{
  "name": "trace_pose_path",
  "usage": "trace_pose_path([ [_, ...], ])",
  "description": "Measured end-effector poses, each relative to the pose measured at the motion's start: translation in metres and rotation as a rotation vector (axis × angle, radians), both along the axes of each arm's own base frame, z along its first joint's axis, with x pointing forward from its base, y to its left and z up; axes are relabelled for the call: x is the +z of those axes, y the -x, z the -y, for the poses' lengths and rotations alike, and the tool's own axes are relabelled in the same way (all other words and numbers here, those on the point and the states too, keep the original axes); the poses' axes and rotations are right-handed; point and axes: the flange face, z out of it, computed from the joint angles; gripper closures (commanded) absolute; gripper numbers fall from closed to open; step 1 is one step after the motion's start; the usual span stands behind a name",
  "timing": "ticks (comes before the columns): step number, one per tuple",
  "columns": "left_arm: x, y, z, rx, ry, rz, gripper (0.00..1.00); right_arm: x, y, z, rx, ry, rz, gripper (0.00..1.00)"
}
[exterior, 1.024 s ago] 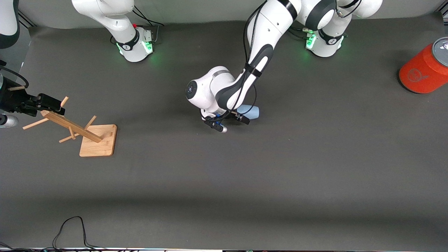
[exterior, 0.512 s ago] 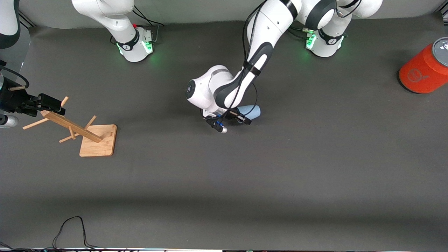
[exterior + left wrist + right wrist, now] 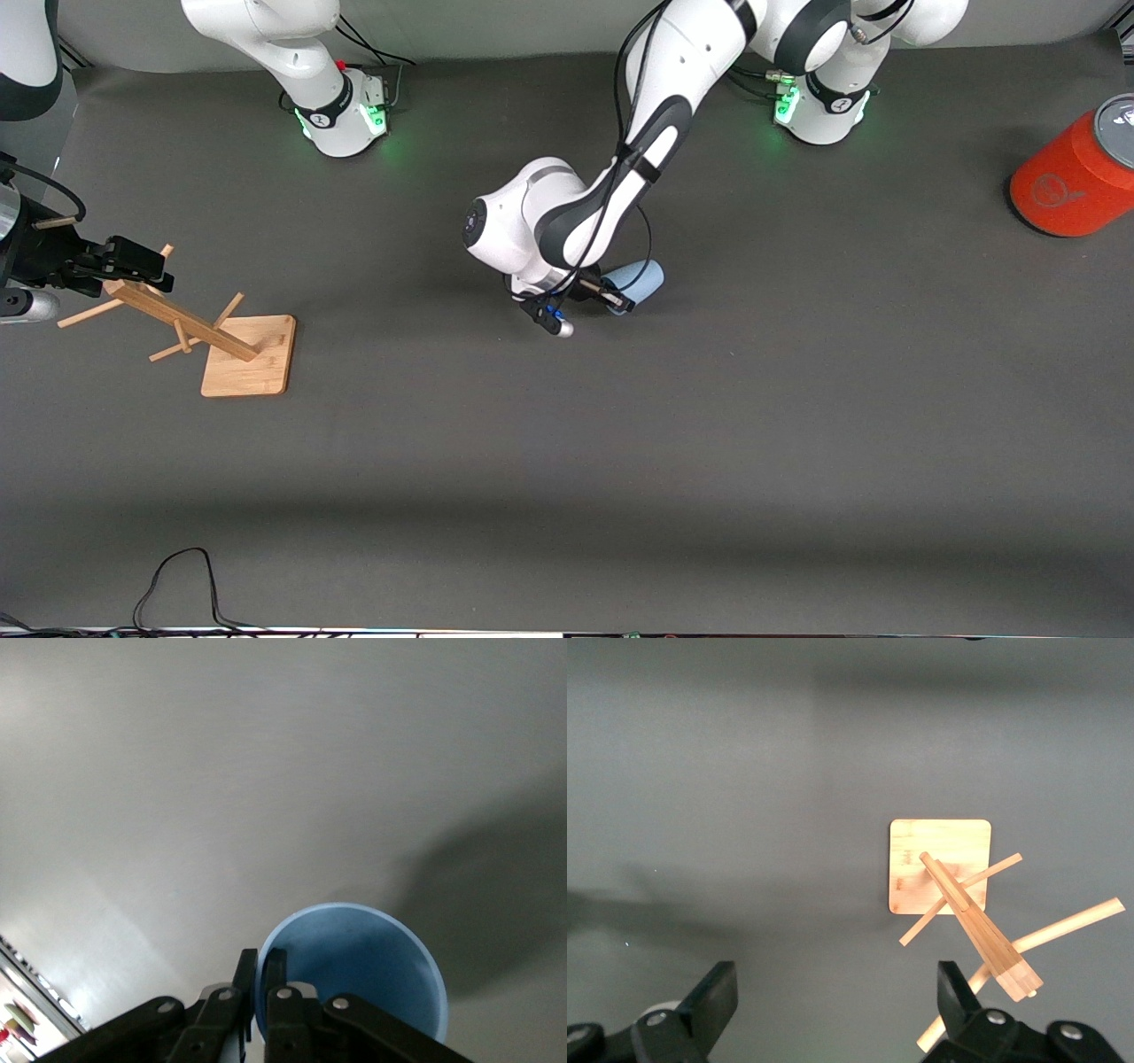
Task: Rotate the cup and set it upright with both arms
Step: 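Grasp the blue cup's rim with the left gripper, then rotate the cup upright and set it down with the left gripper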
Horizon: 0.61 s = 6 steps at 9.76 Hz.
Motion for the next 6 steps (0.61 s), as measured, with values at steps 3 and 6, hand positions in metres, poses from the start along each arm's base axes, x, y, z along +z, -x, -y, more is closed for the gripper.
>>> trace_pose_path([
  [3, 0.137, -0.093, -0.088, 0.2, 0.201, 0.035, 1.0, 0.0, 0.0, 0.001, 0.001, 0.014, 0.003, 0.0],
  [6, 0.283, -0.118, -0.185, 0.328, 0.472, 0.108, 1.0, 0.0, -0.001, 0.002, 0.001, 0.014, 0.004, 0.0],
])
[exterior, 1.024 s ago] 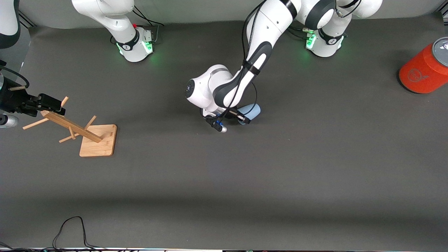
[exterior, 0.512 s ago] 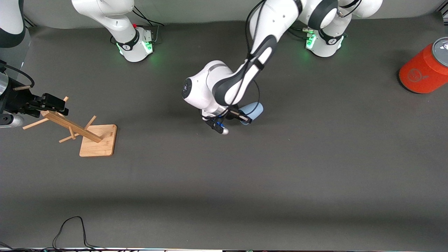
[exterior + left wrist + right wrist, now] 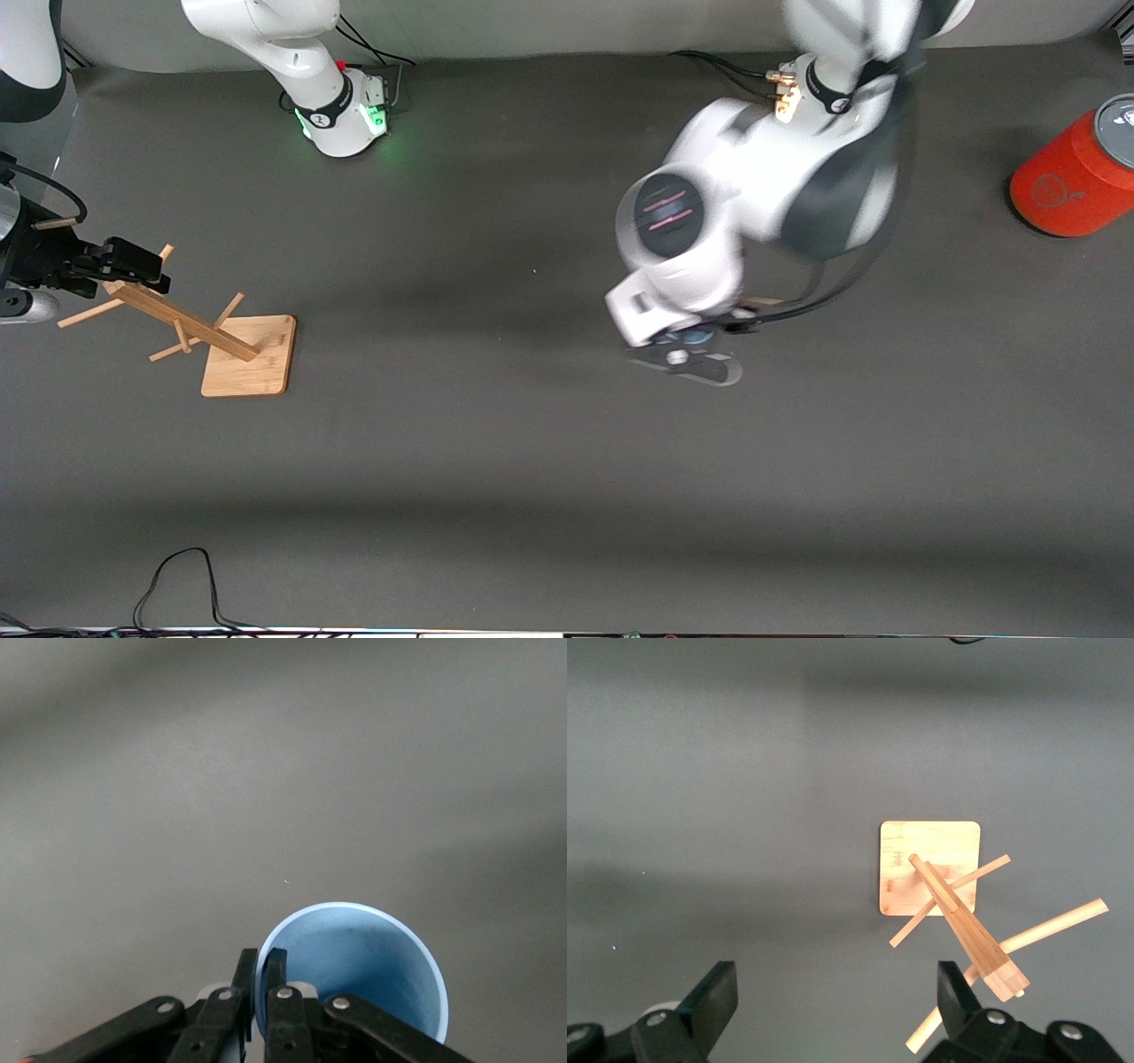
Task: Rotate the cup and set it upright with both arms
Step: 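Rotate the cup upright and set it down with the left gripper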
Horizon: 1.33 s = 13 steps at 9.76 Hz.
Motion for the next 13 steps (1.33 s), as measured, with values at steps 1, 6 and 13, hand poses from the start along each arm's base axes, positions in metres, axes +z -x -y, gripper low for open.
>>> trace_pose_path([
  [1, 0.023, 0.014, -0.012, 0.013, 0.051, 0.043, 1.0, 0.0, 0.0, 0.0, 0.0, 0.0, 0.0, 0.0],
  [6, -0.061, 0.069, -0.062, 0.087, 0.27, 0.199, 1.0, 0.0, 0.0, 0.0, 0.0, 0.0, -0.001, 0.0],
  [13, -0.233, 0.093, 0.012, 0.171, 0.41, 0.311, 1.0, -0.001, 0.0, 0.001, -0.001, 0.0, -0.003, 0.0],
])
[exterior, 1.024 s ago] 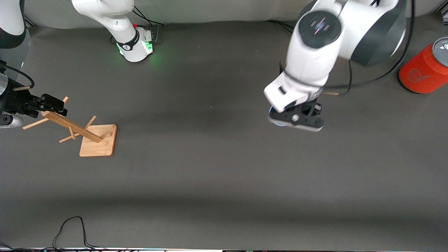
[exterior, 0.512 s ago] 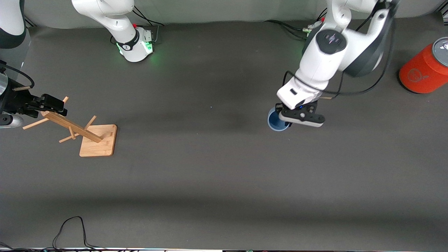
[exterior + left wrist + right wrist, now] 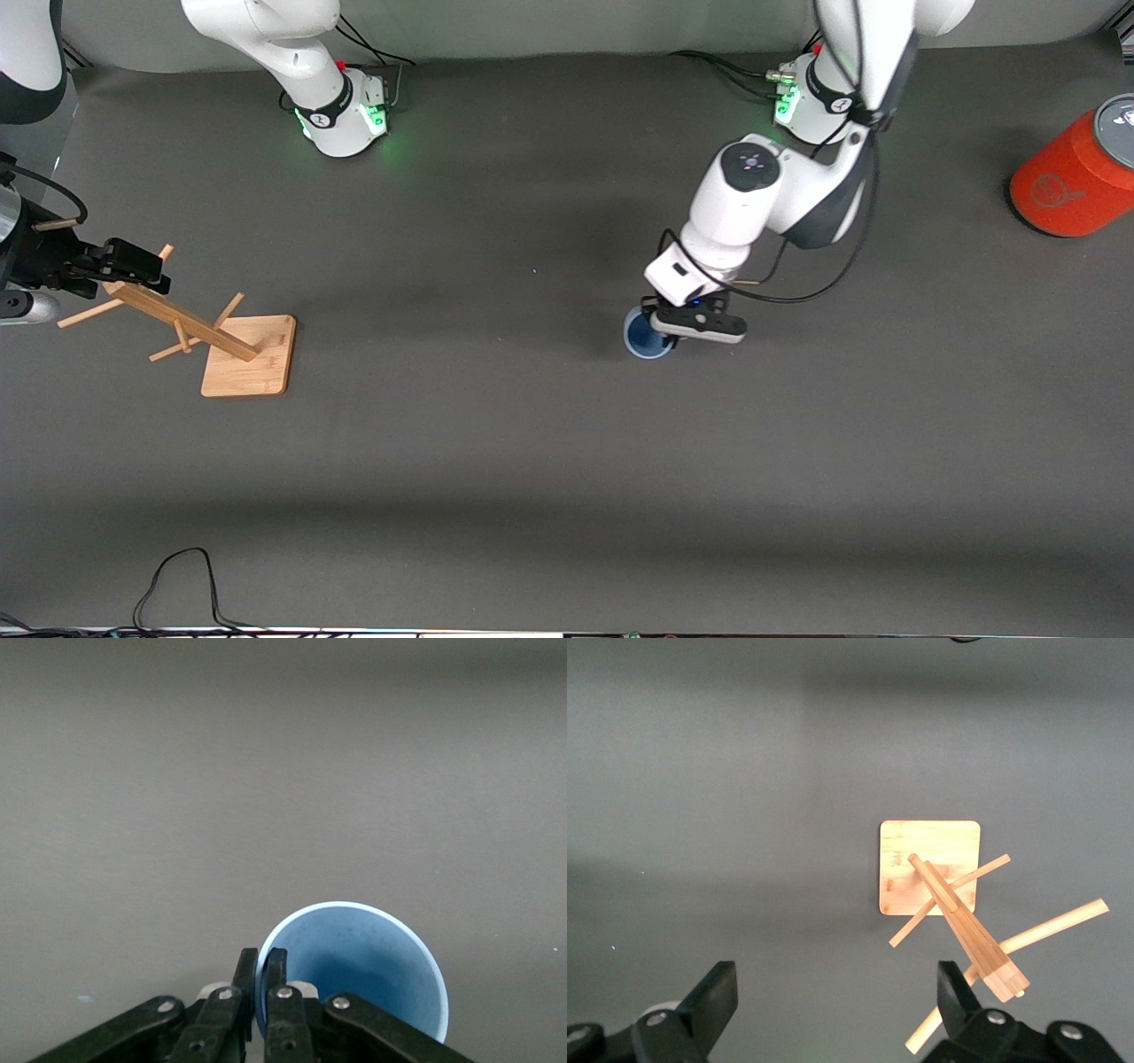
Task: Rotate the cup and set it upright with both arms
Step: 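Rotate the cup upright and set it down with the left gripper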
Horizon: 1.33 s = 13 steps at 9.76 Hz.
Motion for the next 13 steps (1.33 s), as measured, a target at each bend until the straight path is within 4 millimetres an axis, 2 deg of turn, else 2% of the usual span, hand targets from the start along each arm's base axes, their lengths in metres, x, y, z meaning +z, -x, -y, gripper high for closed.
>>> trace_pose_path([
  [1, -0.015, 0.007, 0.007, 0.001, 0.017, 0.012, 1.0, 0.0, 0.0, 0.0, 0.0, 0.0, -0.001, 0.0],
  [3, -0.032, 0.017, 0.008, -0.007, 0.022, 0.015, 1.0, -0.001, 0.0, 0.0, 0.0, 0.0, -0.003, 0.0],
  [6, -0.035, 0.028, 0.016, -0.025, 0.048, 0.046, 1.0, -0.002, -0.001, 0.0, -0.001, 0.0, -0.004, 0.0],
  [9, -0.048, 0.038, 0.004, -0.072, 0.048, 0.108, 1.0, -0.003, -0.001, 0.0, -0.001, 0.0, -0.005, 0.0],
  [13, -0.049, 0.041, 0.002, -0.202, -0.033, 0.191, 1.0, -0.004, -0.001, 0.001, -0.002, 0.0, -0.006, 0.0],
])
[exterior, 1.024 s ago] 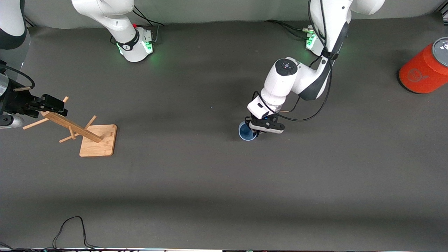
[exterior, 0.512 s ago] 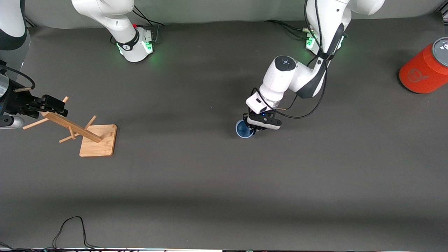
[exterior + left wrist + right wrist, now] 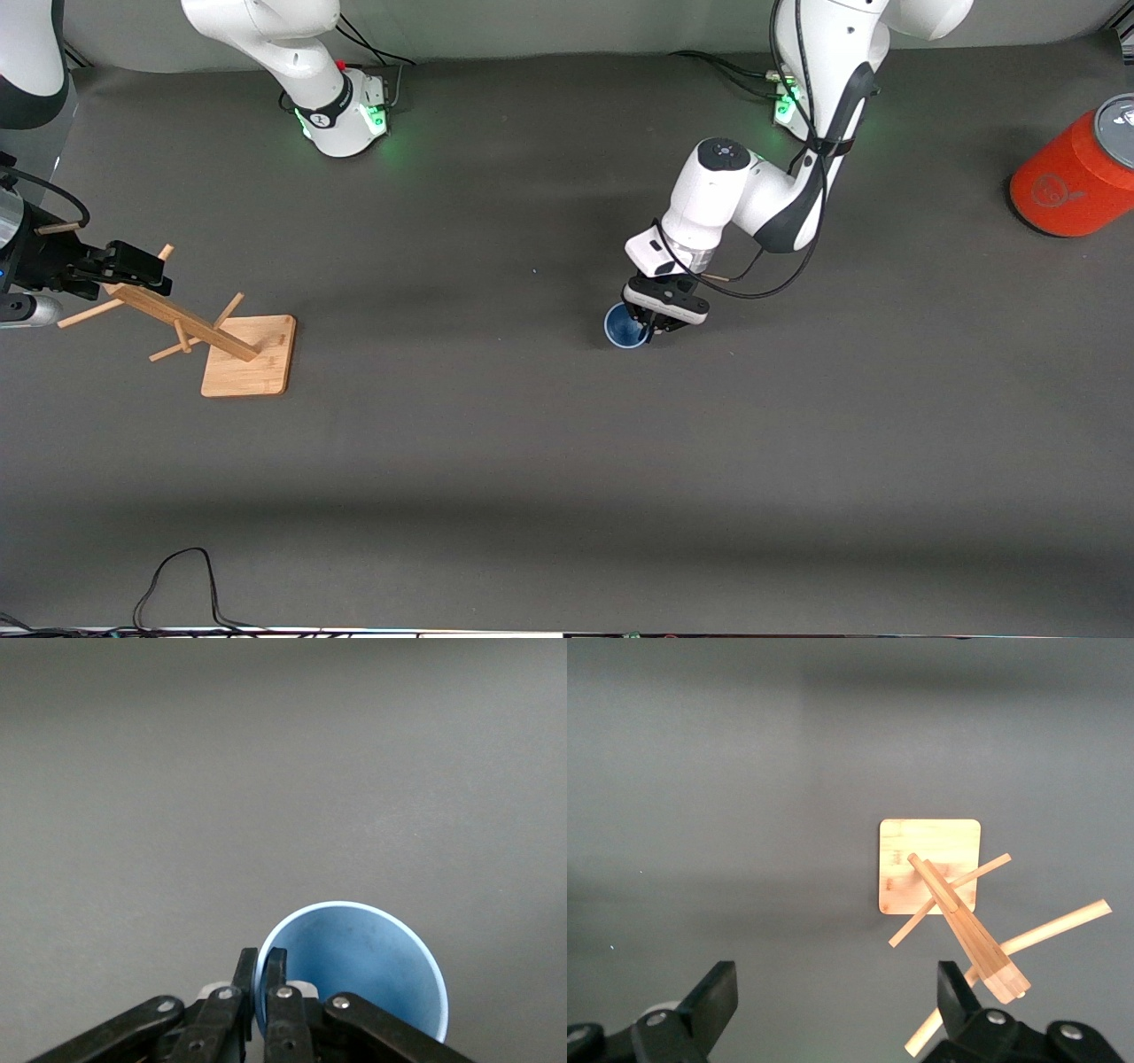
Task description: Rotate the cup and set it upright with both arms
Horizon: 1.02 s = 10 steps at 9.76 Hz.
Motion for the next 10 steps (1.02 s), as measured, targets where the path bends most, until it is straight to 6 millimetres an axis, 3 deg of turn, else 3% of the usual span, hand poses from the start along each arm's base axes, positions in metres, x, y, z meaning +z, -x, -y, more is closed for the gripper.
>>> trace_pose_path([
  [5, -0.026, 0.012, -0.005, -0.051, 0.037, 0.101, 1.0, -0.001, 0.0, 0.0, 0.0, 0.0, -0.001, 0.0],
  [6, -0.028, 0.012, -0.007, -0.047, 0.046, 0.107, 0.01, -0.001, 0.0, 0.0, 0.0, 0.0, -0.001, 0.0],
  [10, -0.031, 0.01, -0.01, -0.01, 0.047, 0.09, 0.0, -0.002, -0.001, 0.0, -0.001, 0.0, -0.003, 0.0],
])
